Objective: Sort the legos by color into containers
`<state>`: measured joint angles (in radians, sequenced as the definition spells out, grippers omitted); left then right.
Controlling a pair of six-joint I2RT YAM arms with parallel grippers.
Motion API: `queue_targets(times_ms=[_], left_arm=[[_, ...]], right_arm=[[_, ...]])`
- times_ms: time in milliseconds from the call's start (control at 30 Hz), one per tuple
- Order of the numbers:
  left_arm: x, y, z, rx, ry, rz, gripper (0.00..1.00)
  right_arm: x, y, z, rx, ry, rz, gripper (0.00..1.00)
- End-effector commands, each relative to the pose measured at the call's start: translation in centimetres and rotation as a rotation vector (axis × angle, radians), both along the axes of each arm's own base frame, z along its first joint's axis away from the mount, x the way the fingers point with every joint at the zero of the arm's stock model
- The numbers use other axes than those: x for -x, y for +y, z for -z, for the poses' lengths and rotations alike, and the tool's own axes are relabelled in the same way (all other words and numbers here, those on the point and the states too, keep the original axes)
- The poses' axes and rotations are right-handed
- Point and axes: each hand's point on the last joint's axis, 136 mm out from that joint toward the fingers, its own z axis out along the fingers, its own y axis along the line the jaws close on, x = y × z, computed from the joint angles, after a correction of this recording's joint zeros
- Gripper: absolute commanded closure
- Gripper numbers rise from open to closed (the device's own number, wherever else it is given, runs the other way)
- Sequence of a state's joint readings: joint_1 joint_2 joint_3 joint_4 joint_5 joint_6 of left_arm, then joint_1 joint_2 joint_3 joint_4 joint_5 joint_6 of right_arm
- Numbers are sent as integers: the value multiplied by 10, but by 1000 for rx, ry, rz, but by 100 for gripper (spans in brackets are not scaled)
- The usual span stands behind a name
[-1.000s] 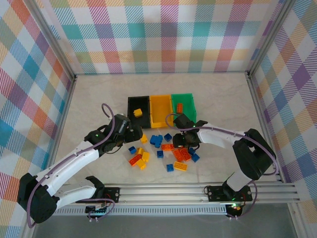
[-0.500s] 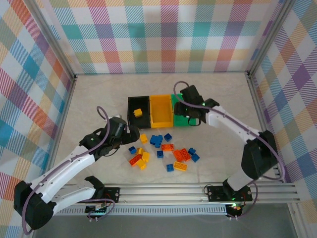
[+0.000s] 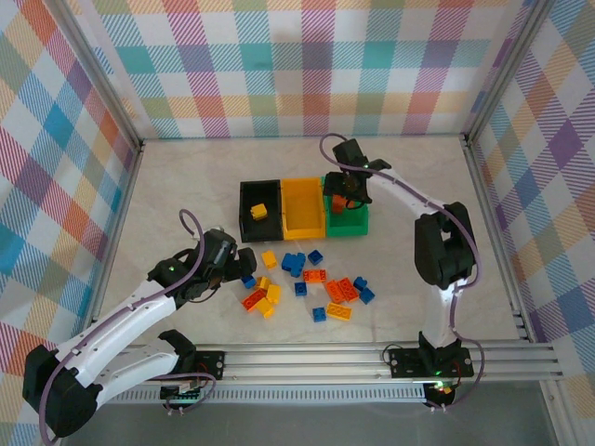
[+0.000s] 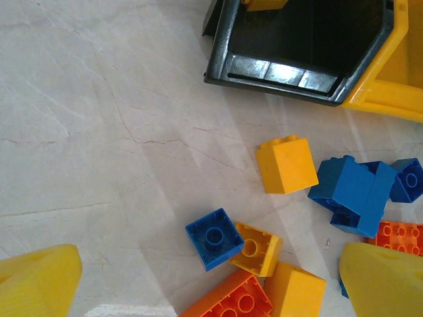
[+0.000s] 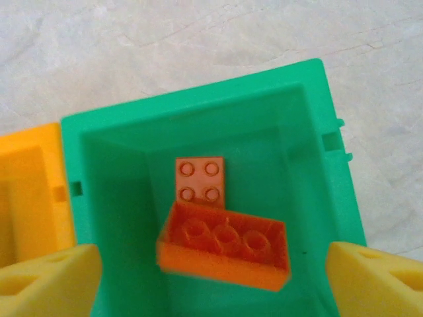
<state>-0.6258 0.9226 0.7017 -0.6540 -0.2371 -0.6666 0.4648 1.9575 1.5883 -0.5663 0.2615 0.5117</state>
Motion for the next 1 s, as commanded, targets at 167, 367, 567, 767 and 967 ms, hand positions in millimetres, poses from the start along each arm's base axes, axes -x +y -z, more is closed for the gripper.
queue_targets(times_ms=[167,367,567,767,967], left_arm=[[-2,-8,12,-8,40,33,4],[-14,-28,38,-47,114,107,20],[-26,-37,58,-136,163,167,19],[-23,-39,60,-174,186,171,19],[-9,-19,77,-229,235,120,18]], right_arm=[[32,10,-56,-119,-92,-51,6],[76,9,-42,-157,-74,-73,6],[100,-3,-27,-160,-47,-53,6],[109,-10,-21,-152,-38,-41,6],[110,-10,-17,-160,-37,-37,6]])
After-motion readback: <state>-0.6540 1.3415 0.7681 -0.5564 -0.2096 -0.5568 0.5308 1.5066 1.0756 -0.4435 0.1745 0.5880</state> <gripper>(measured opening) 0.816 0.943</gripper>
